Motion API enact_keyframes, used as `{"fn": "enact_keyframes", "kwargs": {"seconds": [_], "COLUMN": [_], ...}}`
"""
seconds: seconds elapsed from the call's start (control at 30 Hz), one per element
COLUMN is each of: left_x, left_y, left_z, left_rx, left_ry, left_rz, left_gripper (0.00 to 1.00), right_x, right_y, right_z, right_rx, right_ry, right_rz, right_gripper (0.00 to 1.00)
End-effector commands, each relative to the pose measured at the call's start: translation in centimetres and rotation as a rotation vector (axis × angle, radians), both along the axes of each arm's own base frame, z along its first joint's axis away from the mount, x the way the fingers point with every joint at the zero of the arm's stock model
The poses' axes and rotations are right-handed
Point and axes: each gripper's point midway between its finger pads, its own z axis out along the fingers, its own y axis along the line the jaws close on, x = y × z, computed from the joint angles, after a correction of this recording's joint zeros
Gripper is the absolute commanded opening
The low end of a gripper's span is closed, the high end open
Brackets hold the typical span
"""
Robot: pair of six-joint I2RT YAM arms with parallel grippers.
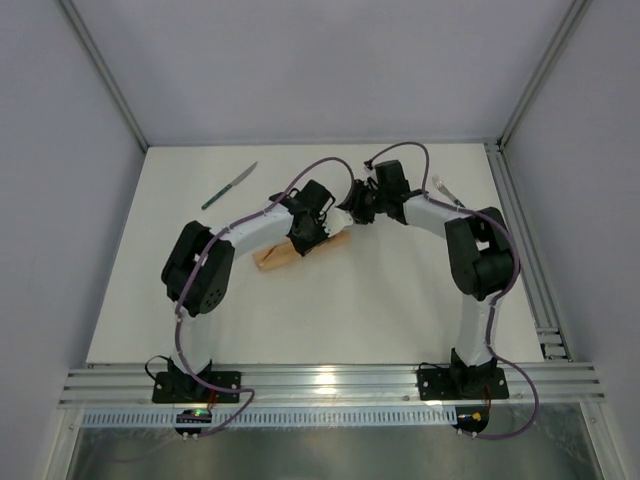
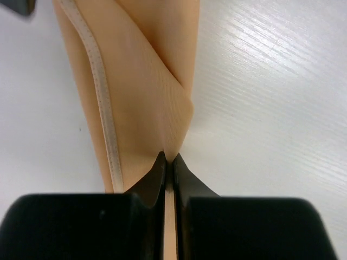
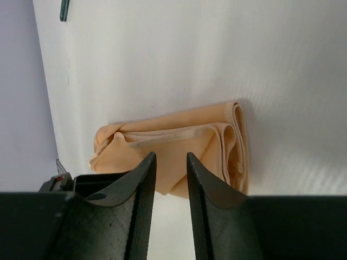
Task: Fold the napkin into a case and place the utensils inside
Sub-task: Pick up the smaller rectangle-folded napkin from the center of the board.
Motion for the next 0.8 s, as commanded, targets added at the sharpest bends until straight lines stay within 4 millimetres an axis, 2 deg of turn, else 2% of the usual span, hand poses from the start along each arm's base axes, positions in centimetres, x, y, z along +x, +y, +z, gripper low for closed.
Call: {"fn": "enact_keyframes", "kwargs": {"seconds": [0.0,0.07,0.1,0.13,0.17,0.2,0.23,0.27,0.3,0.33,0.37,0.4,0.47,0.5,0.53,0.57,0.7,0.77], "left_x": [-0.9,-1.0,-1.1,-1.2,-1.4,-1.5,-1.7,-2.1,-2.3,-2.5,-2.7,-3.0,-3.3,-3.6,-3.6,-3.7,-4.3,-4.2], "left_y": [0.2,0.5,0.5,0.6,0.9,1.0,1.0,1.0,1.1,1.1,1.0,1.4,1.6,1.7,1.8,1.9,1.8,2.0], "left_z": [1.8,2.2,2.7,2.9,2.9,3.0,3.0,3.0,3.1,3.1,3.3,3.3,3.6,3.7,4.1,4.2,4.6,4.8], "left_rx": [-0.091,-0.094,-0.098,-0.094,-0.086,-0.086,-0.085,-0.092,-0.102,-0.109,-0.118,-0.110,-0.110,-0.112,-0.121,-0.124,-0.169,-0.183], "left_ry": [0.125,0.134,0.129,0.128,0.131,0.136,0.142,0.162,0.176,0.190,0.199,0.216,0.219,0.223,0.223,0.227,0.273,0.292], "left_rz": [0.055,0.046,0.034,0.026,0.017,0.012,0.006,-0.007,-0.009,-0.015,-0.031,-0.036,-0.063,-0.075,-0.076,-0.074,-0.071,-0.051], "left_gripper": [0.00,0.00,0.00,0.00,0.00,0.00,0.00,0.00,0.00,0.00,0.00,0.00,0.00,0.00,0.00,0.00,0.00,0.00], "right_x": [1.0,1.2,1.6,0.9,0.9,0.5,0.3,-0.5,-1.4,-2.1,-3.3,-5.1,-6.9,-9.0,-9.8,-10.7,-12.2,-12.5], "right_y": [-3.1,-5.1,-5.5,-6.2,-6.7,-7.2,-7.4,-7.7,-7.6,-7.5,-7.2,-6.4,-5.5,-4.2,-3.5,-2.6,-1.1,-0.5], "right_z": [6.6,7.6,8.6,7.8,10.1,9.7,10.6,12.6,12.6,13.2,14.2,13.3,12.8,11.6,11.5,11.2,11.1,10.9], "right_rx": [-0.013,-0.068,-0.089,-0.113,-0.127,-0.165,-0.176,-0.184,-0.202,-0.208,-0.215,-0.205,-0.303,-0.310,-0.345,-0.326,-0.269,-0.300], "right_ry": [-0.164,-0.246,-0.349,-0.373,-0.487,-0.604,-0.687,-0.794,-0.922,-0.998,-1.098,-1.163,-1.376,-1.427,-1.534,-1.559,-1.596,-1.634], "right_rz": [0.011,-0.011,0.012,0.018,0.017,0.055,0.066,0.084,0.151,0.188,0.245,0.339,0.530,0.636,0.728,0.773,0.822,0.840], "right_gripper": [0.34,0.36,0.37,0.37,0.37,0.38,0.38,0.39,0.42,0.48,0.48,0.48,0.51,0.53,0.54,0.54,0.54,0.55]}}
